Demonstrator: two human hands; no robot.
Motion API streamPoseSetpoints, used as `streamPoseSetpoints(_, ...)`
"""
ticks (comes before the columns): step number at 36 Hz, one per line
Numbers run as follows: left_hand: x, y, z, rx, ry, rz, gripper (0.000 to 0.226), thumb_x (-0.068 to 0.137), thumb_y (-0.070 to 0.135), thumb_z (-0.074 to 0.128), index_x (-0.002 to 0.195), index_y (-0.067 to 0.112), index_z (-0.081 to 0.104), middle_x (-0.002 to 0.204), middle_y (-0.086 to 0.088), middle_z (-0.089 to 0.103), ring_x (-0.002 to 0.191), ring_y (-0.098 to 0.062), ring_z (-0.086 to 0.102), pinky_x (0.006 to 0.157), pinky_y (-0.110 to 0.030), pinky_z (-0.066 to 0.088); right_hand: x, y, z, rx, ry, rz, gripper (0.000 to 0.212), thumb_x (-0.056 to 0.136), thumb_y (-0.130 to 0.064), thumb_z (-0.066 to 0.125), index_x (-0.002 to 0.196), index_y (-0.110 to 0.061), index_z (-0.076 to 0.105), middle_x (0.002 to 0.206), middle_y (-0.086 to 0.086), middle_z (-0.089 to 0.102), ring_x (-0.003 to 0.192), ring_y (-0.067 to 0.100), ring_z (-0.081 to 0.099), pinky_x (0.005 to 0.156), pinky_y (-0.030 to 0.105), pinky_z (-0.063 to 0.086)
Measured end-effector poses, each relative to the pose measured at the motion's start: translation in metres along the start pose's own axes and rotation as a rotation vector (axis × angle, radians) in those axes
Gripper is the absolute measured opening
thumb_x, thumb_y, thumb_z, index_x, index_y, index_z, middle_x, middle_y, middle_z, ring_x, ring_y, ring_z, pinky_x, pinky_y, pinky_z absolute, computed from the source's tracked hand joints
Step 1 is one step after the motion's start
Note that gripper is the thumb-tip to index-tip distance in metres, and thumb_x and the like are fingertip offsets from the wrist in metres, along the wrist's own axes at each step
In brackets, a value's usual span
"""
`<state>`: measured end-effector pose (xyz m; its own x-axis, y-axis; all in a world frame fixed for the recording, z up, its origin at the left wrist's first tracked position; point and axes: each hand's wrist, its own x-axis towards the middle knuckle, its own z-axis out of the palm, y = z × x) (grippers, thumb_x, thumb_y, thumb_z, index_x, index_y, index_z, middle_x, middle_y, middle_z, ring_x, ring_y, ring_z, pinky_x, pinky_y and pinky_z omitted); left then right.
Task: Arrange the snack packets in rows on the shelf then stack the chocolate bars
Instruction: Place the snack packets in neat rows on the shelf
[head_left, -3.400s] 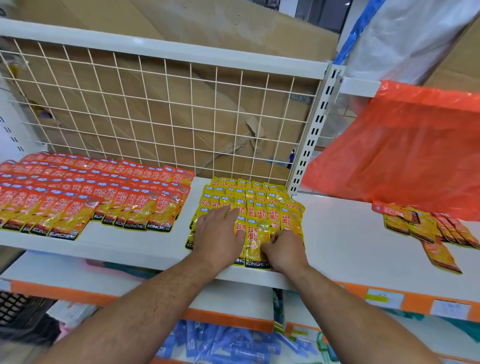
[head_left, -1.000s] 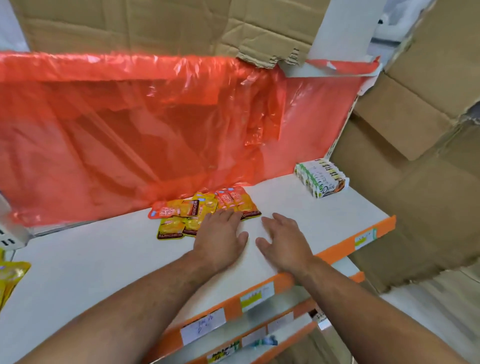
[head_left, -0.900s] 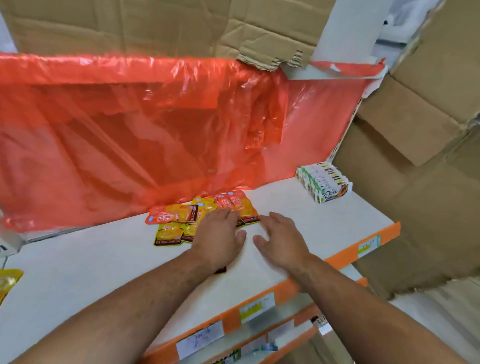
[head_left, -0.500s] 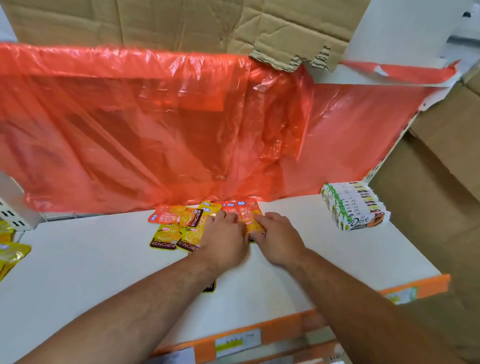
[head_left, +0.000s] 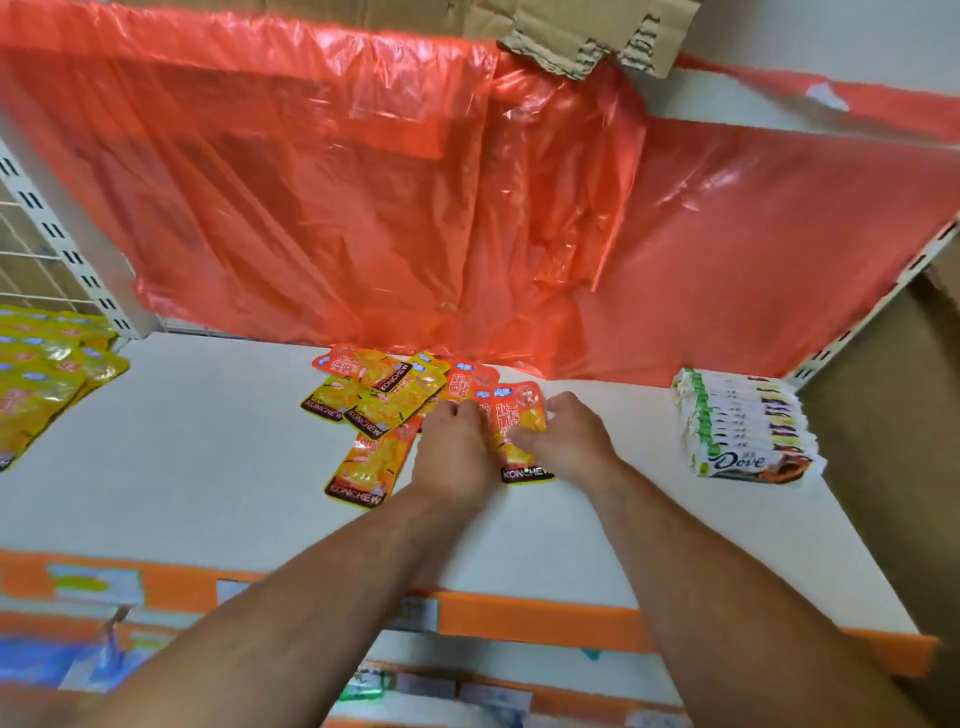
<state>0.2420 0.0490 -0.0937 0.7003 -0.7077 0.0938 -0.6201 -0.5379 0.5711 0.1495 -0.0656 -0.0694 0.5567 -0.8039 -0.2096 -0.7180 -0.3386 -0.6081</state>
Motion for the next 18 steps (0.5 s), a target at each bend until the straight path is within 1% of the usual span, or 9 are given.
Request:
streamPoseSetpoints(2, 0.003, 0.002, -0.002, -0.013, -0.014, -0.04, 0.038, 0.074, 0.023, 0.074, 0.105, 0.007, 0.059, 0.11, -0.014, 0.055, 0.105, -0.032, 0.051, 0.084, -0.036, 0.04, 0.003, 0.0, -0.001, -0.013, -0.027, -0.036, 0.036, 0.078, -0.045, 0.078, 0.097, -0.023, 0.057, 0.096, -0.004, 0.067, 0.088, 0.019, 0.063, 0.071, 0.029, 0.046)
streamPoseSetpoints(5, 0.004, 0.003, -0.003, -0.042, -0.04, -0.084, 0.032, 0.069, 0.025, 0.075, 0.09, 0.011, 0.054, 0.099, -0.013, 0.059, 0.097, -0.032, 0.054, 0.068, -0.035, 0.034, 0.002, 0.0, -0.002, 0.049, -0.084, -0.067, 0.027, 0.079, -0.039, 0.078, 0.093, -0.027, 0.059, 0.087, -0.01, 0.064, 0.08, 0.013, 0.062, 0.063, 0.026, 0.041)
streamPoseSetpoints(7, 0.002, 0.002, -0.003, -0.07, -0.049, -0.094, 0.035, 0.065, 0.027, 0.076, 0.083, 0.017, 0.048, 0.092, -0.011, 0.059, 0.091, -0.033, 0.055, 0.063, -0.033, 0.028, 0.0, 0.001, -0.003, 0.111, -0.124, -0.079, 0.024, 0.077, -0.034, 0.08, 0.09, -0.03, 0.061, 0.085, -0.014, 0.066, 0.079, 0.009, 0.064, 0.065, 0.025, 0.044)
streamPoseSetpoints(8, 0.002, 0.002, -0.003, -0.086, -0.049, -0.097, 0.037, 0.064, 0.028, 0.078, 0.084, 0.019, 0.048, 0.091, -0.01, 0.06, 0.089, -0.032, 0.056, 0.062, -0.033, 0.029, 0.0, 0.002, -0.003, 0.127, -0.142, -0.087, 0.023, 0.077, -0.031, 0.081, 0.089, -0.031, 0.061, 0.083, -0.015, 0.066, 0.079, 0.008, 0.064, 0.067, 0.025, 0.045)
streamPoseSetpoints(11, 0.001, 0.005, -0.005, -0.139, -0.049, -0.105, 0.045, 0.06, 0.026, 0.084, 0.098, 0.013, 0.063, 0.094, -0.005, 0.065, 0.089, -0.028, 0.061, 0.068, -0.035, 0.046, 0.001, 0.004, -0.002, 0.161, -0.173, -0.1, 0.025, 0.075, -0.026, 0.083, 0.09, -0.03, 0.062, 0.085, -0.013, 0.068, 0.08, 0.009, 0.066, 0.07, 0.026, 0.047)
streamPoseSetpoints(13, 0.0, 0.006, -0.006, -0.203, -0.057, -0.132, 0.056, 0.06, 0.021, 0.086, 0.11, 0.012, 0.064, 0.1, -0.004, 0.069, 0.091, -0.026, 0.064, 0.077, -0.037, 0.052, 0.003, 0.005, -0.002, 0.2, -0.18, -0.087, 0.03, 0.073, -0.024, 0.085, 0.092, -0.027, 0.063, 0.09, -0.01, 0.07, 0.082, 0.011, 0.068, 0.073, 0.027, 0.05)
streamPoseSetpoints(15, -0.001, 0.007, -0.008, -0.269, -0.069, -0.182, 0.071, 0.062, 0.017, 0.087, 0.126, 0.012, 0.057, 0.11, -0.003, 0.068, 0.095, -0.02, 0.063, 0.083, -0.03, 0.05, 0.006, 0.008, -0.001, 0.242, -0.187, -0.067, 0.033, 0.07, -0.021, 0.086, 0.091, -0.027, 0.062, 0.095, -0.007, 0.072, 0.086, 0.014, 0.07, 0.081, 0.032, 0.055)
streamPoseSetpoints(16, -0.001, 0.007, -0.009, -0.298, -0.073, -0.203, 0.074, 0.064, 0.016, 0.086, 0.129, 0.012, 0.053, 0.112, -0.002, 0.067, 0.095, -0.018, 0.061, 0.082, -0.026, 0.046, 0.007, 0.009, 0.0, 0.261, -0.189, -0.057, 0.034, 0.069, -0.019, 0.086, 0.089, -0.027, 0.061, 0.096, -0.007, 0.073, 0.088, 0.015, 0.07, 0.084, 0.036, 0.057)
streamPoseSetpoints(18, 0.0, 0.008, -0.012, -0.332, -0.077, -0.226, 0.069, 0.067, 0.012, 0.084, 0.127, 0.016, 0.051, 0.104, 0.002, 0.064, 0.091, -0.016, 0.058, 0.077, -0.023, 0.042, 0.007, 0.012, 0.001, 0.297, -0.181, -0.05, 0.035, 0.066, -0.018, 0.086, 0.087, -0.028, 0.06, 0.097, -0.006, 0.073, 0.089, 0.017, 0.071, 0.088, 0.041, 0.057)
